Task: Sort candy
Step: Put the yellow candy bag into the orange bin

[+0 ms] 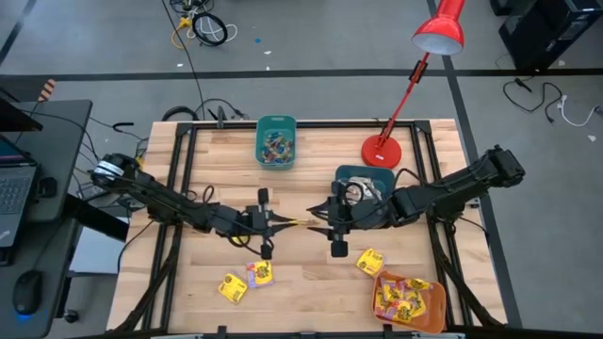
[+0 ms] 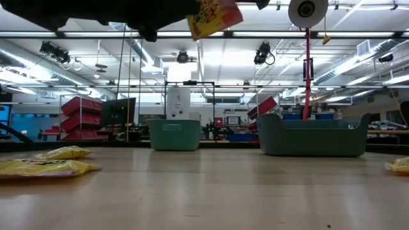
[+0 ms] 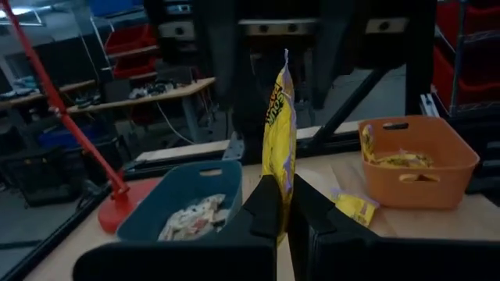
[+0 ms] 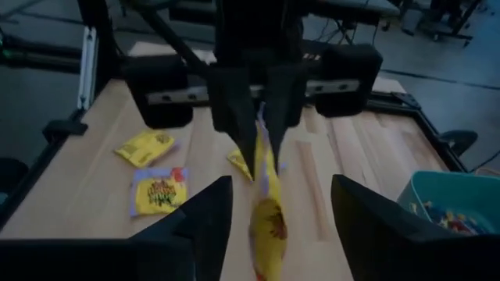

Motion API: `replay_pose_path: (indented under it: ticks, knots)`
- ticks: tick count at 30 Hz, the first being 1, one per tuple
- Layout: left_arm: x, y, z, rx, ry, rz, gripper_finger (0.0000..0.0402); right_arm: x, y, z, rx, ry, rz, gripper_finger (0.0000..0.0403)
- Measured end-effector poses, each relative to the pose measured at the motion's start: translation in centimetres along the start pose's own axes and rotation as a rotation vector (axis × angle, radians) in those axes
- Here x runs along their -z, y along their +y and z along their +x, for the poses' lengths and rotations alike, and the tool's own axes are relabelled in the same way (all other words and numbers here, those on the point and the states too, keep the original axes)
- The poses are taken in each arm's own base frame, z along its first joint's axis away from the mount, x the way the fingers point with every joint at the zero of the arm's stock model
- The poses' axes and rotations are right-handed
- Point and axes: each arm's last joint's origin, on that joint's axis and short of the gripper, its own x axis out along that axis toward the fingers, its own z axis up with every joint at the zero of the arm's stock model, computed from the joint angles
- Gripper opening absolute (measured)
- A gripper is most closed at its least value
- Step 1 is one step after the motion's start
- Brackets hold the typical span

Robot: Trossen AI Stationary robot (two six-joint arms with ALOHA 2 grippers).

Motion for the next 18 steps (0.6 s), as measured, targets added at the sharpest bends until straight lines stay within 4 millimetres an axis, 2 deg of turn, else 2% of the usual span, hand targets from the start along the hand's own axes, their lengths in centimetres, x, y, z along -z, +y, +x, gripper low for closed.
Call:
replay_pose_path:
  ticks: [4,8,18]
  knots:
    - [0.2,-0.5,0.9,0.008,0.009,0.023,0.0006,0.1,-0.1,0.0,0.002,0.007,0.000,0.0196]
    - [0.5,-0.7,1.4,0.010,0.021,0.031,0.0006,0.1,0.1,0.0,-0.034,0.009,0.000,0.0171]
    - [0.0,-0.7,1.3,0.011,-0.019,0.019,0.0007,0.3,0.2,0.0,-0.058,0.030,-0.021,0.0043]
